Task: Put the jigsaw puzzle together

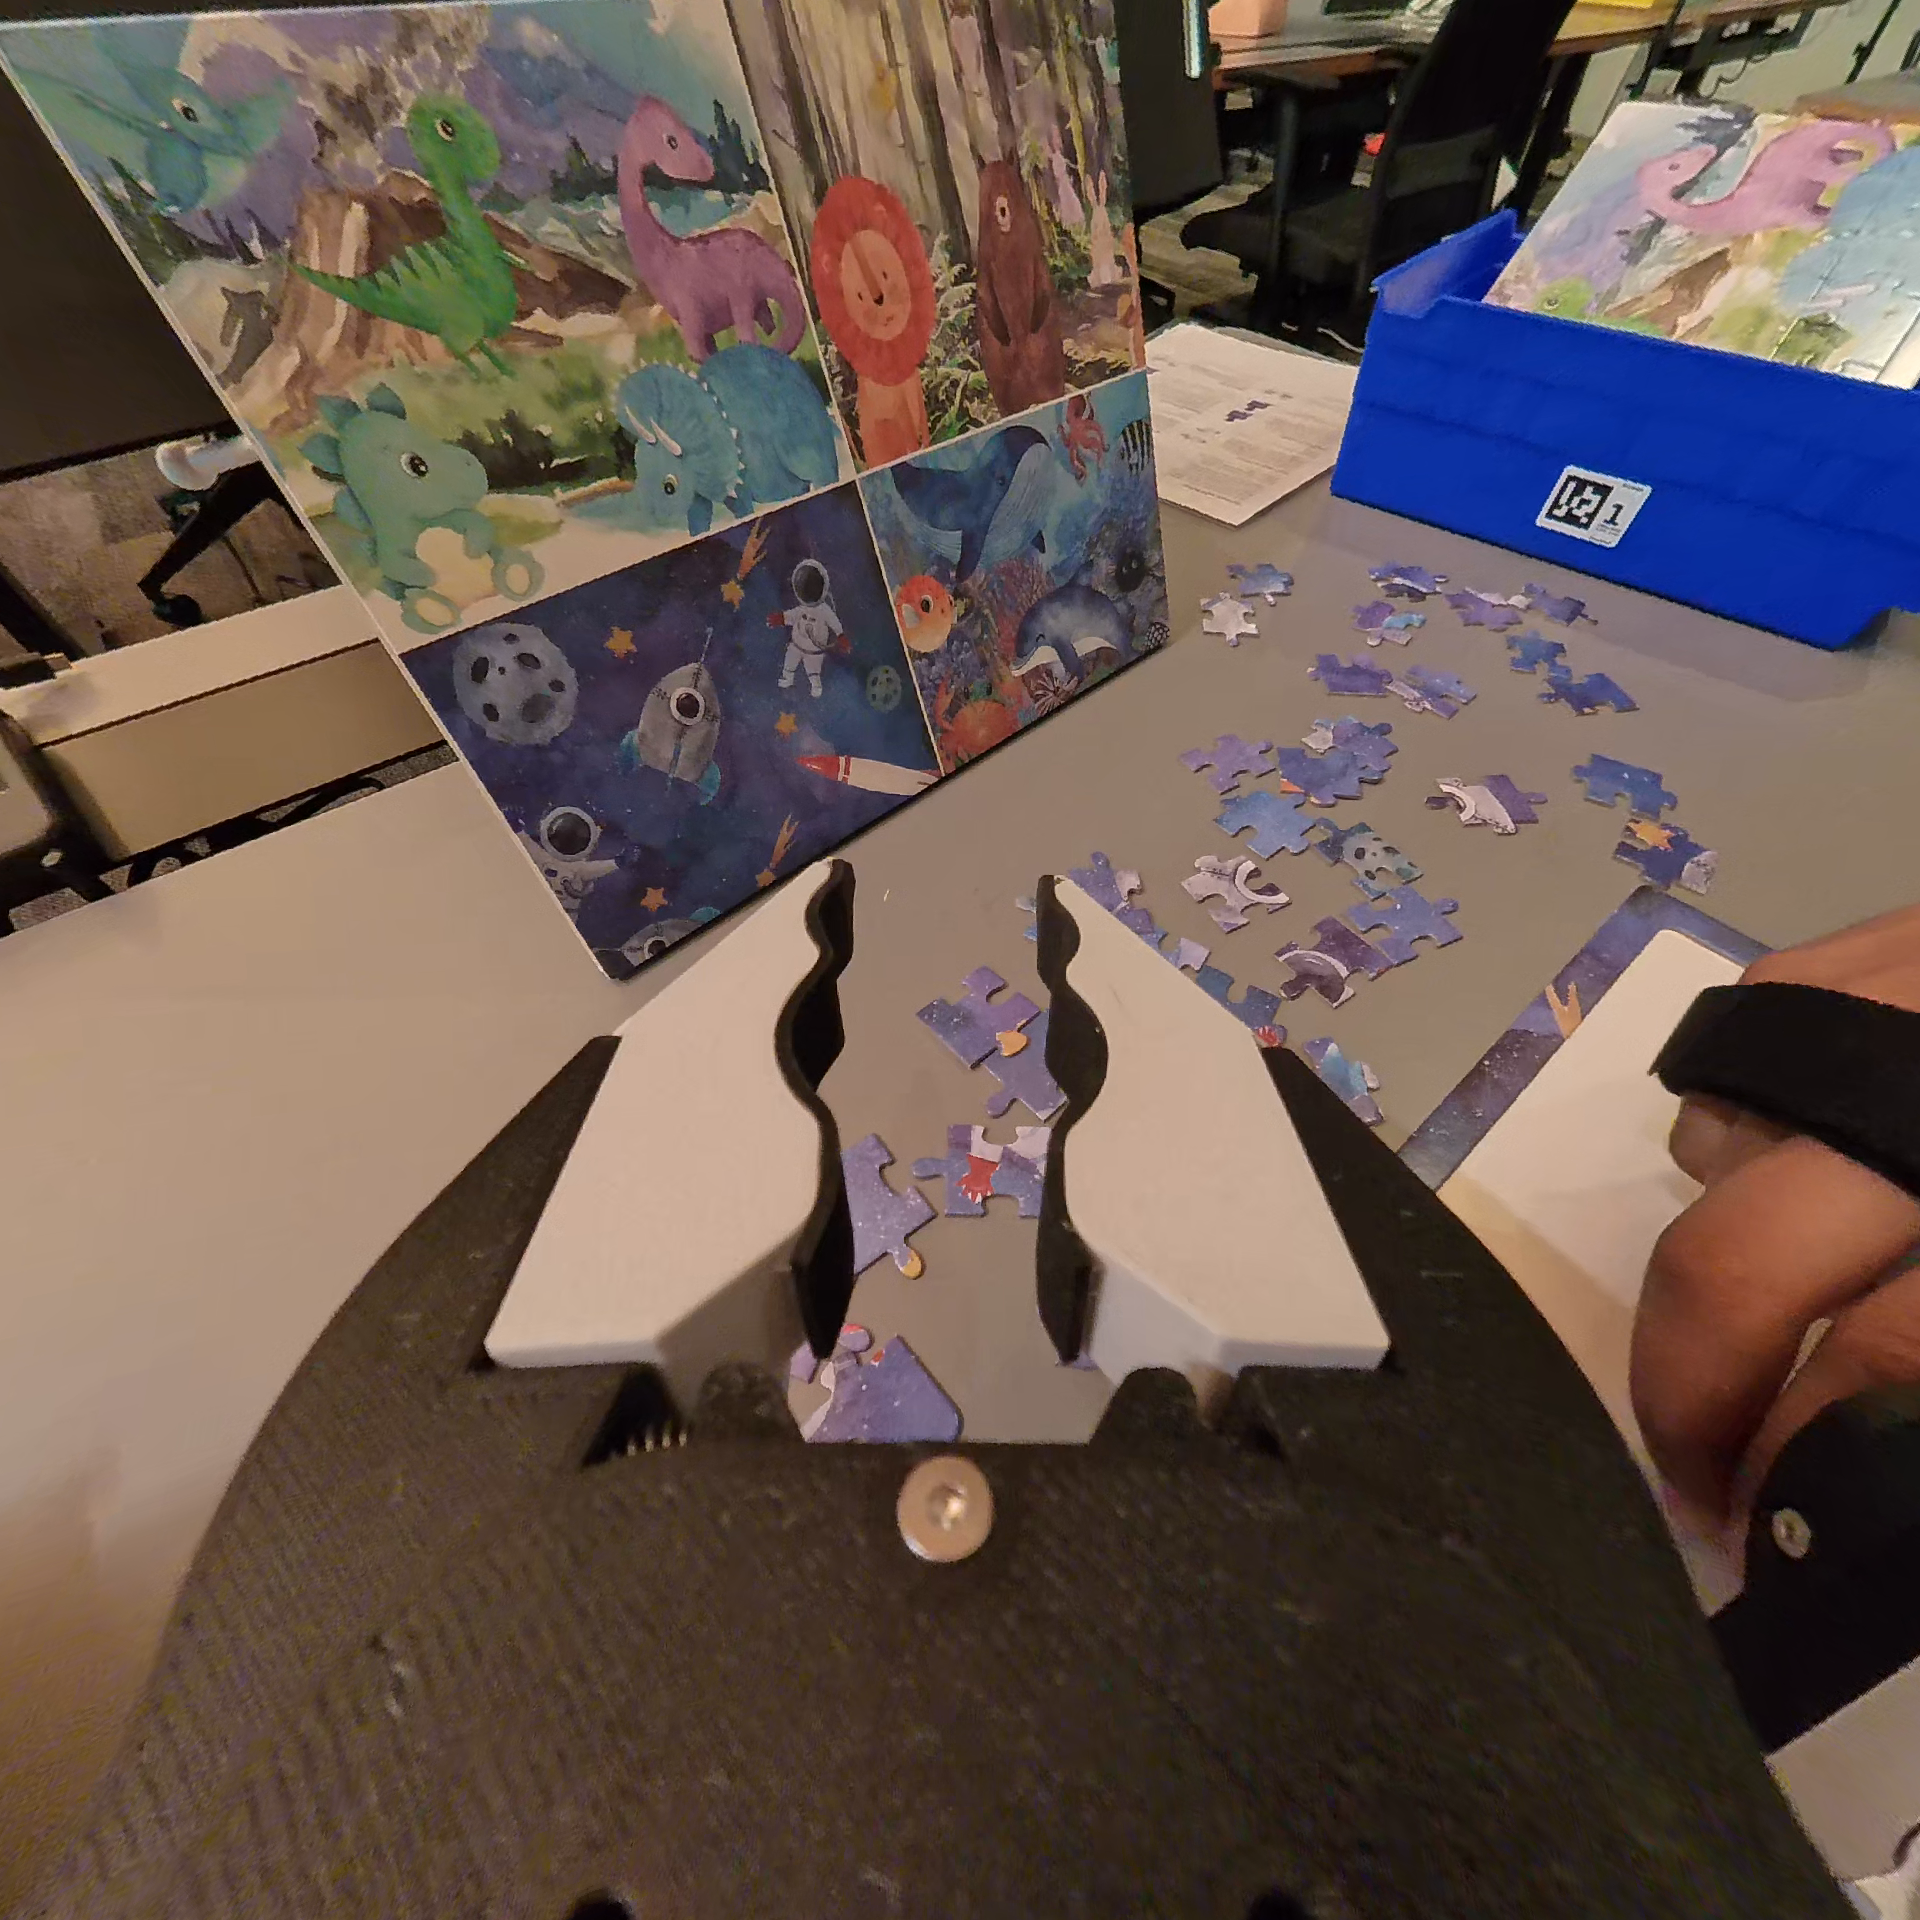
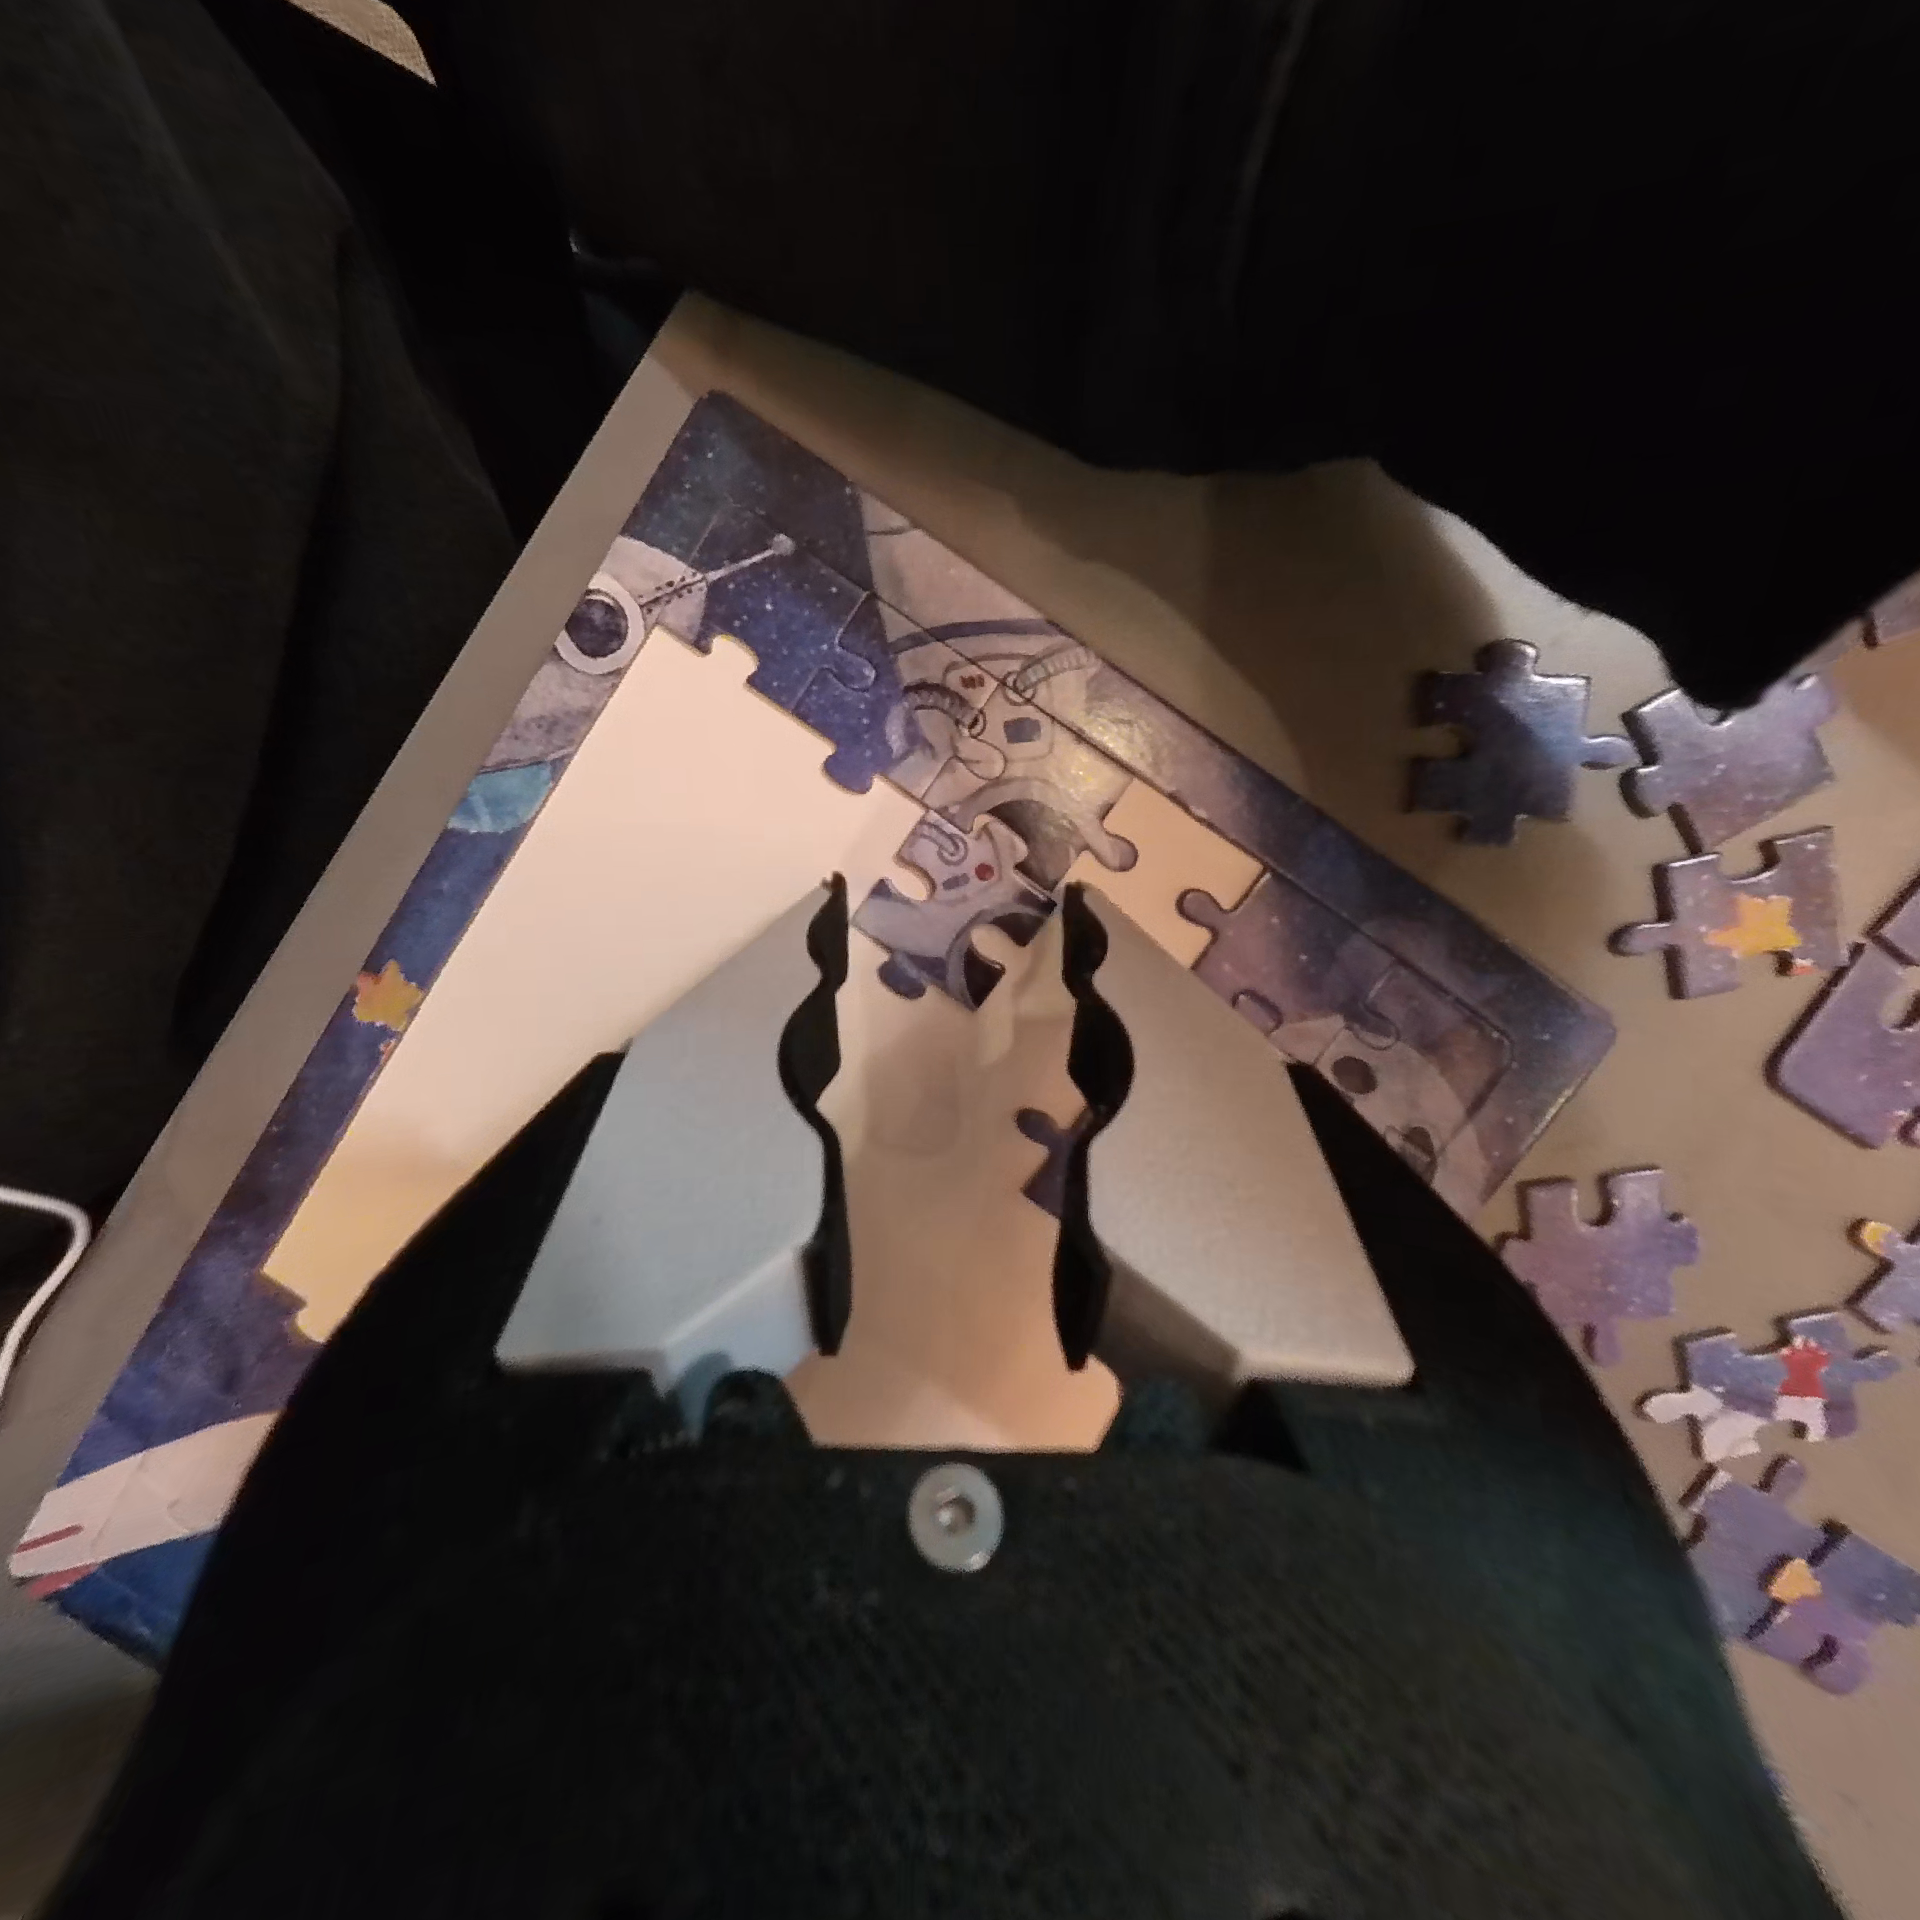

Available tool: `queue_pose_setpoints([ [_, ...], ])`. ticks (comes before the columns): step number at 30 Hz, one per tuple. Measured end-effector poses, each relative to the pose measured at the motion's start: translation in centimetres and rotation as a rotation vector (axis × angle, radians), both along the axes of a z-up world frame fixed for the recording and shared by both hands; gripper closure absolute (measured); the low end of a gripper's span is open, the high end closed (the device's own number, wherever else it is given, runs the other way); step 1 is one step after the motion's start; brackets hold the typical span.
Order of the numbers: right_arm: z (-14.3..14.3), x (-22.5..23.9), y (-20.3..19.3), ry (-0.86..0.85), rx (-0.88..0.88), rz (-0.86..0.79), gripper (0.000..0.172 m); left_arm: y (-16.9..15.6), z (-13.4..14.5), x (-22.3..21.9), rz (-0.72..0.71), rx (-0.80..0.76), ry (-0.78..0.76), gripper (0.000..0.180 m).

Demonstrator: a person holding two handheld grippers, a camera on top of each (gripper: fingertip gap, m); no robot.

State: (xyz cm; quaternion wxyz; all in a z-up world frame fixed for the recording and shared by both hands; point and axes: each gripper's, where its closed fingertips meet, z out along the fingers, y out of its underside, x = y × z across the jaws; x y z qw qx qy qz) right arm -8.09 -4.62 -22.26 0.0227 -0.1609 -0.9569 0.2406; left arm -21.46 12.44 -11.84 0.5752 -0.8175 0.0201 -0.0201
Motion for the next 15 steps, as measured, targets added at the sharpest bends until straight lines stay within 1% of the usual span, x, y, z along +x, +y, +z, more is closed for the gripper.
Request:
queue_pose_setpoints([
  [2,0.32,-0.06,-0.03,0.01,-0.021,-0.018,0.132,0.0,0.01,-0.01,0.0,0.0,-0.001,0.147],
  [5,0.64,0.06,-0.07,0.012,-0.057,-0.043,0.137,-0.01,0.01,0.0,0.0,0.001,-0.003,0.147],
  [15,-0.11,0.57,-0.61,-0.008,-0.055,-0.045,0.139,-0.02,0.03,-0.01,0.0,0.003,-0.006,0.147],
])
